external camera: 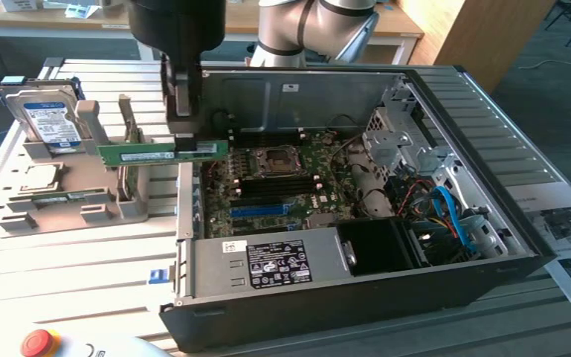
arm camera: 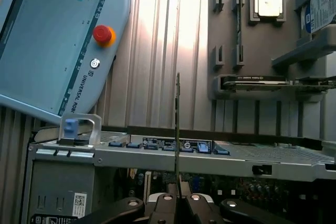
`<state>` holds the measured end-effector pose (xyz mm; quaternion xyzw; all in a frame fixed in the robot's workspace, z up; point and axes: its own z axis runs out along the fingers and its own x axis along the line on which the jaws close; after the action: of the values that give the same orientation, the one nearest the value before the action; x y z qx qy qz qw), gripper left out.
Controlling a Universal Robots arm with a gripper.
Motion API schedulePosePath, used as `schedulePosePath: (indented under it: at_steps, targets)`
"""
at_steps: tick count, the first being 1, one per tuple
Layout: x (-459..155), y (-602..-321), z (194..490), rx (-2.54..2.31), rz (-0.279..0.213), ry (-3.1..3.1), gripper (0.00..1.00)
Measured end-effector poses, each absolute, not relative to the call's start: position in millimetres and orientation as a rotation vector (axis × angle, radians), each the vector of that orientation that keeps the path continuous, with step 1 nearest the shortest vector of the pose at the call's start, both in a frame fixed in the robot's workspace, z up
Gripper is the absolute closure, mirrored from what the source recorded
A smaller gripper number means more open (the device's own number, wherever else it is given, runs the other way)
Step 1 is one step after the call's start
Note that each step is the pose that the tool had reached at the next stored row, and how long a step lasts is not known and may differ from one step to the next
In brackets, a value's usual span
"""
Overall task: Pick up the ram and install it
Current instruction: 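Pick up the ram and move it above insertion slot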
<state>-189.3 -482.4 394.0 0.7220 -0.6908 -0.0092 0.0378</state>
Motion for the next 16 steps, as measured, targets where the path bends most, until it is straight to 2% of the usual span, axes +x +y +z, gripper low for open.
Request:
schedulePosePath:
  at_steps: [16]
  targets:
    - [-111.4,-494.2,394.0,2.222,-0.033,-2.107,0.88]
